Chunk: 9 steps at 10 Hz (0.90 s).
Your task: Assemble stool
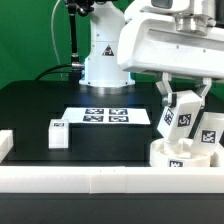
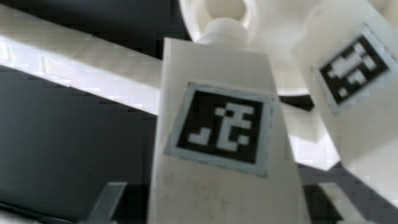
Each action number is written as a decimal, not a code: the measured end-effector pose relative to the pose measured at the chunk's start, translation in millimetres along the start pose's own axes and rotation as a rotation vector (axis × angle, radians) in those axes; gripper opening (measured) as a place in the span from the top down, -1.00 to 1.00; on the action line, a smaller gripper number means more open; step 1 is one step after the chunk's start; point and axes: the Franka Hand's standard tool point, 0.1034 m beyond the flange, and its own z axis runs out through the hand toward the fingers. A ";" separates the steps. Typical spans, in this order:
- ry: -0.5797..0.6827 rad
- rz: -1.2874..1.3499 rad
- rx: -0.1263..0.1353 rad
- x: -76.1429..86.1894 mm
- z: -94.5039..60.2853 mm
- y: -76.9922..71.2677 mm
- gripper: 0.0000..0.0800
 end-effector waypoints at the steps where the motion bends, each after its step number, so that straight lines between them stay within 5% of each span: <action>1: 0.005 -0.031 -0.003 0.4 0.0 1.4 0.18; 5: 0.052 -0.037 -0.019 2.1 -0.2 4.7 0.18; 6: 0.171 -0.034 -0.052 2.1 -6.9 10.8 0.18; 9: 0.165 -0.042 -0.041 -10.3 -5.6 -0.3 0.18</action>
Offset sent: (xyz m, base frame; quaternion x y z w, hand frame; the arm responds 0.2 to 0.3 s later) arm 0.0000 0.0000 0.0000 0.0000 0.0000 0.0000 1.0000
